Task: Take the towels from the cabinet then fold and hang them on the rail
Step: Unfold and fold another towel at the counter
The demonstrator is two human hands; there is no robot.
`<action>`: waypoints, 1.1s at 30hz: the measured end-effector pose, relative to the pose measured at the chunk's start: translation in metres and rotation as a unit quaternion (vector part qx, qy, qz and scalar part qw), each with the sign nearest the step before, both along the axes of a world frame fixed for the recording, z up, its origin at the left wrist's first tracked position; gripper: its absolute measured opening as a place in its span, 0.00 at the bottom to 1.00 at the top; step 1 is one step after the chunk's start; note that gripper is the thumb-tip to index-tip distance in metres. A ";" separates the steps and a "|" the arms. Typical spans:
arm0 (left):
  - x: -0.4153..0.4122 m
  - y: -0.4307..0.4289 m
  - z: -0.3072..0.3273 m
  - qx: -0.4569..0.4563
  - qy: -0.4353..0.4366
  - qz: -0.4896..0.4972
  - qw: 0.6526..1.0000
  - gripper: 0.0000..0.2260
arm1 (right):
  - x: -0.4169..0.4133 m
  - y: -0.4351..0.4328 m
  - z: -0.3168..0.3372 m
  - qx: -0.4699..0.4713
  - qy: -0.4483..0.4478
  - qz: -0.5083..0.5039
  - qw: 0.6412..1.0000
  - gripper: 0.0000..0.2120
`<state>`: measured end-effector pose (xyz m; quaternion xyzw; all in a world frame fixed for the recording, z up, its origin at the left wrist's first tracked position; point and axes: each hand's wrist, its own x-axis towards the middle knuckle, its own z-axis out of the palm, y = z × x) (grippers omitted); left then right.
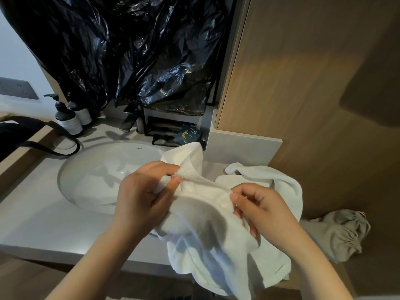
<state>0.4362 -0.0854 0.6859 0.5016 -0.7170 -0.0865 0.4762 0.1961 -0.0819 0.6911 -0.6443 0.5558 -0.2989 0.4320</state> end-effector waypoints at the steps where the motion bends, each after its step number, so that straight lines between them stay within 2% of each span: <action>1: 0.003 -0.001 -0.001 0.020 -0.013 0.001 1.000 0.13 | -0.001 0.000 0.002 -0.024 0.010 -0.022 0.999 0.12; 3: 0.009 -0.003 -0.003 0.065 -0.030 -0.001 0.997 0.12 | -0.003 0.001 0.009 -0.077 0.049 -0.049 0.995 0.11; 6: 0.009 -0.005 -0.005 0.097 -0.035 0.012 0.995 0.03 | -0.005 0.003 0.022 -0.198 0.162 -0.055 0.965 0.08; 9: 0.001 -0.004 0.003 0.080 -0.003 0.005 0.997 0.02 | 0.000 0.008 0.030 -0.270 0.187 -0.072 0.942 0.07; 14: -0.011 0.007 0.026 0.040 0.004 -0.073 0.996 0.18 | -0.003 0.011 0.033 -0.345 0.154 -0.148 0.914 0.12; 17: -0.020 0.013 0.024 0.125 -0.018 -0.163 0.978 0.21 | -0.011 0.008 0.033 -0.335 0.154 -0.164 0.915 0.12; 20: -0.032 0.010 -0.002 0.188 -0.089 -0.179 0.962 0.11 | -0.015 0.002 0.026 -0.317 0.160 -0.162 0.921 0.07; 23: -0.036 -0.003 -0.027 0.122 -0.119 -0.124 0.978 0.08 | -0.021 -0.006 0.021 -0.327 0.159 -0.186 0.913 0.08; 26: -0.034 -0.020 -0.031 0.095 -0.166 -0.043 0.981 0.16 | -0.022 -0.012 0.020 -0.343 0.187 -0.205 0.897 0.09; 27: -0.031 -0.023 -0.036 0.091 -0.183 -0.043 0.978 0.17 | -0.020 -0.014 0.020 -0.346 0.196 -0.203 0.895 0.10; 29: -0.023 -0.021 -0.047 0.113 -0.209 -0.111 0.965 0.15 | -0.019 -0.016 0.019 -0.325 0.196 -0.181 0.907 0.08; 31: -0.013 -0.017 -0.049 0.206 -0.177 -0.165 0.948 0.14 | -0.021 -0.016 0.016 -0.278 0.191 -0.141 0.931 0.05; 32: -0.010 -0.013 -0.045 0.259 -0.116 -0.172 0.943 0.15 | -0.021 -0.016 0.015 -0.263 0.198 -0.119 0.937 0.05; 33: -0.009 -0.010 -0.040 0.273 -0.046 -0.163 0.947 0.18 | -0.022 -0.015 0.014 -0.259 0.208 -0.101 0.938 0.05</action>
